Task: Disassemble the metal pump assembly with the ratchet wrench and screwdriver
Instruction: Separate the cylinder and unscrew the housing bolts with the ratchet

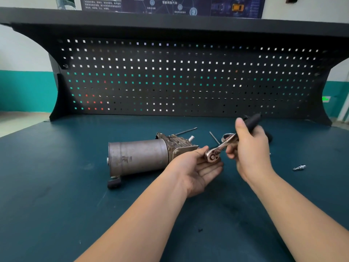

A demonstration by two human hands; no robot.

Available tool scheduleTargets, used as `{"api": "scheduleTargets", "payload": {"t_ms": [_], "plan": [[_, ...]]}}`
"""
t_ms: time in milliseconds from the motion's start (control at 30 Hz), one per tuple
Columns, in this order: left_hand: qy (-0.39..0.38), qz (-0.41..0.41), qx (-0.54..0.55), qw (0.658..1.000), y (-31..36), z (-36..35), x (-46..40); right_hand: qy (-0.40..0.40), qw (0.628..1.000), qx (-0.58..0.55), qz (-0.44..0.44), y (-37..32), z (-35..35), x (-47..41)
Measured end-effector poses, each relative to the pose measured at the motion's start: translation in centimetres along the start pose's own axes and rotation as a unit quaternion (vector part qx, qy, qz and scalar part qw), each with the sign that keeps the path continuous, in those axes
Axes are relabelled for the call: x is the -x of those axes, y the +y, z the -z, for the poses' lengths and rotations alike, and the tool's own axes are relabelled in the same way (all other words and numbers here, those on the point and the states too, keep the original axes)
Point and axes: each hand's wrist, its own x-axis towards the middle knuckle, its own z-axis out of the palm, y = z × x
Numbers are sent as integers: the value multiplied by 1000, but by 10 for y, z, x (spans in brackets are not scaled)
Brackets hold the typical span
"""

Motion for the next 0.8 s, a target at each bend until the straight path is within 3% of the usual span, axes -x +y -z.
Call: {"api": "scheduleTargets", "payload": {"t_ms": [133,300,367,433,500,567,633,700,733,800], "plan": [[-11,6,0,1000,1,3,2,-111,973,101,173,-13,-1,10],[-12,7,-15,1000,-1,3,0,-111,968,121,191,-14,-2,13],[-11,4,-15,1000,-2,2,-1,-38,983,130,125,-7,-2,6],[-12,1,-25,1000,-2,1,-3,50,996,62,-46,3,1,-2],[-3,-4,-42,999,-3,2,-5,68,967,-60,-238,11,6,-3],[5,-7,-53,999,-3,1,-6,67,946,-100,-302,10,8,-4],[5,-7,-49,999,-3,0,-6,52,977,-59,-198,4,4,-2],[6,-6,-31,999,-2,0,-4,4,999,41,21,-6,-1,5],[8,-6,-20,1000,-1,1,-2,-30,988,99,114,-11,-5,11],[10,-1,0,1000,1,2,0,-70,964,156,205,-17,-9,21]]}}
